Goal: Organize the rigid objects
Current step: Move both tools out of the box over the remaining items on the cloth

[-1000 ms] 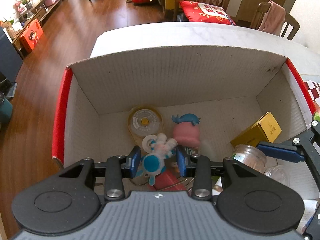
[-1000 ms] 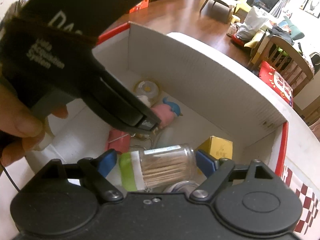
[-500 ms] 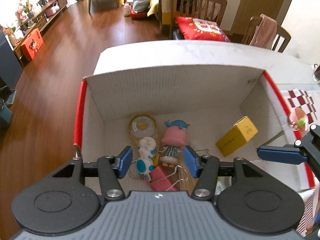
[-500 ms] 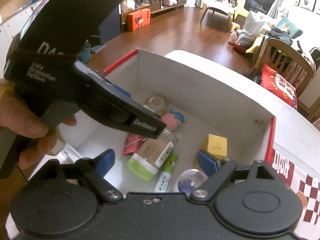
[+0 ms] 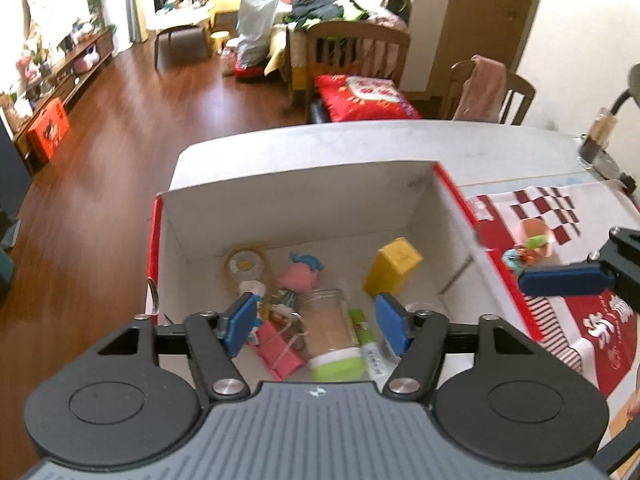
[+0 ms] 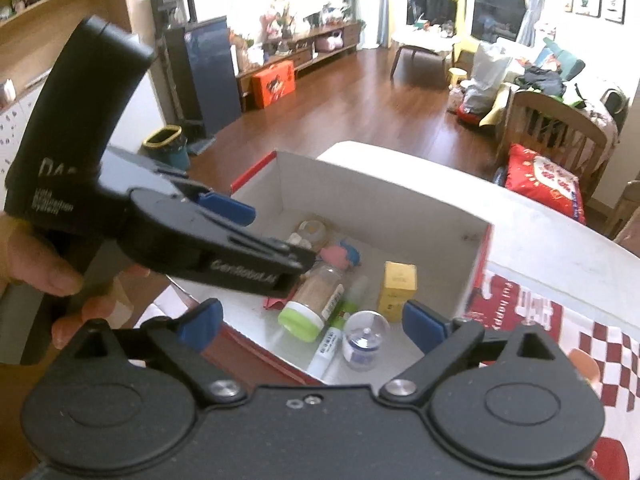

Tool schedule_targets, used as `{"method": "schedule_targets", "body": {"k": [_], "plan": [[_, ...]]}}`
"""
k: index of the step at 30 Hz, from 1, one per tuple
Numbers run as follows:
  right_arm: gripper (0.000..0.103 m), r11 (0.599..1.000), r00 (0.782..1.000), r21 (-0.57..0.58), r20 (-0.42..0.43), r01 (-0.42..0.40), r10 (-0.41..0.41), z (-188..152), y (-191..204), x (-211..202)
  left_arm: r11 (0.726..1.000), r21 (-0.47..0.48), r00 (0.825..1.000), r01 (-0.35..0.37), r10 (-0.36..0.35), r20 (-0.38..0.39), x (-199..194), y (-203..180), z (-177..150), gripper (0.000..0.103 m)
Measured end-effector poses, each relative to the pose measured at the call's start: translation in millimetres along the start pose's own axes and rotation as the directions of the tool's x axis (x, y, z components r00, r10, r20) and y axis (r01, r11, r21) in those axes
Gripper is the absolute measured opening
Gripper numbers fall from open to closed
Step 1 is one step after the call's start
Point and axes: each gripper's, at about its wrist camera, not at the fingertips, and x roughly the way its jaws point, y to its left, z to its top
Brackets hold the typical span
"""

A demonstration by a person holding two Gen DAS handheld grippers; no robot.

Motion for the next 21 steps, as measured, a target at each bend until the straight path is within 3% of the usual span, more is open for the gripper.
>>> {"method": "schedule_targets", "body": {"k": [10, 13, 21], "plan": [[0.103, 0.999, 0.997, 0.051, 0.081, 0.004, -0.008, -29, -25, -60, 0.999, 0.011, 0.997, 0.042, -0.043, 0.065, -40, -34, -18, 0.067], [0.103, 0.998, 0.995, 0.063, 0.101, 0.009, -0.016, -41, -39, -73, 0.999, 0.004, 0.995, 0.044, -0.044, 0.09, -47, -45, -23, 0.077], [0.103, 0.994, 0.992, 0.108, 0.117, 0.035, -0.048, -78, -87, -102, 0.999, 0.019, 0.987, 0.035, -0.037, 0.159, -58, -89, -34, 0.08]]}}
